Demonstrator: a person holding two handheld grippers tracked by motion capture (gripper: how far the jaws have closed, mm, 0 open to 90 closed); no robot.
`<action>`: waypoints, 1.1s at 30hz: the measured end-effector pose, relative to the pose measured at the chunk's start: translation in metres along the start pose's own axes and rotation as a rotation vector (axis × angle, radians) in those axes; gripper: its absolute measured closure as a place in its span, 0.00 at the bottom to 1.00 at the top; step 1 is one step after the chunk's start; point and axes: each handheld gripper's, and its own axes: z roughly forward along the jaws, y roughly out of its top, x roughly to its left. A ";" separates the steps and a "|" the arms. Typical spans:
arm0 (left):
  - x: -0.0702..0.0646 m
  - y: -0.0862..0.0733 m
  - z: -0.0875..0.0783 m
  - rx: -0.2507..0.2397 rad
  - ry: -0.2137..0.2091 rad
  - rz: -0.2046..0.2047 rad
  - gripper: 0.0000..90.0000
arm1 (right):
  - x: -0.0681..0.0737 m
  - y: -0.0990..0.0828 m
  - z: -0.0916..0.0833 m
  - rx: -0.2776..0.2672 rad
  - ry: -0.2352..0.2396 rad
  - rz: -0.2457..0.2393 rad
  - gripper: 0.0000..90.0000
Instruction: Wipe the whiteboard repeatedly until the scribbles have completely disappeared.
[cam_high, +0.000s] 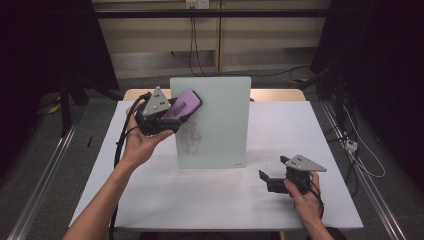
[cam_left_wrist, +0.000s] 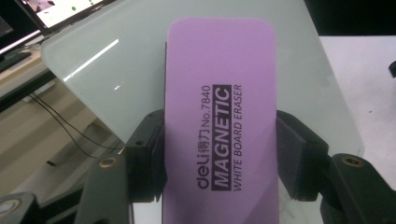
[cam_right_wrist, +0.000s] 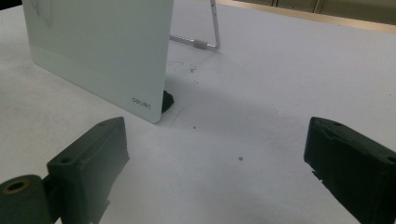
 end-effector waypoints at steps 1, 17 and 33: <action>-0.001 0.000 0.000 0.003 0.003 0.006 0.46 | 0.000 0.000 0.000 0.000 0.000 0.000 0.07; -0.014 -0.006 0.010 0.058 -0.018 0.050 0.46 | 0.001 0.000 0.000 -0.006 0.010 -0.007 0.07; -0.022 -0.008 0.015 0.089 -0.049 0.067 0.46 | 0.001 0.000 0.001 -0.003 0.010 -0.005 0.07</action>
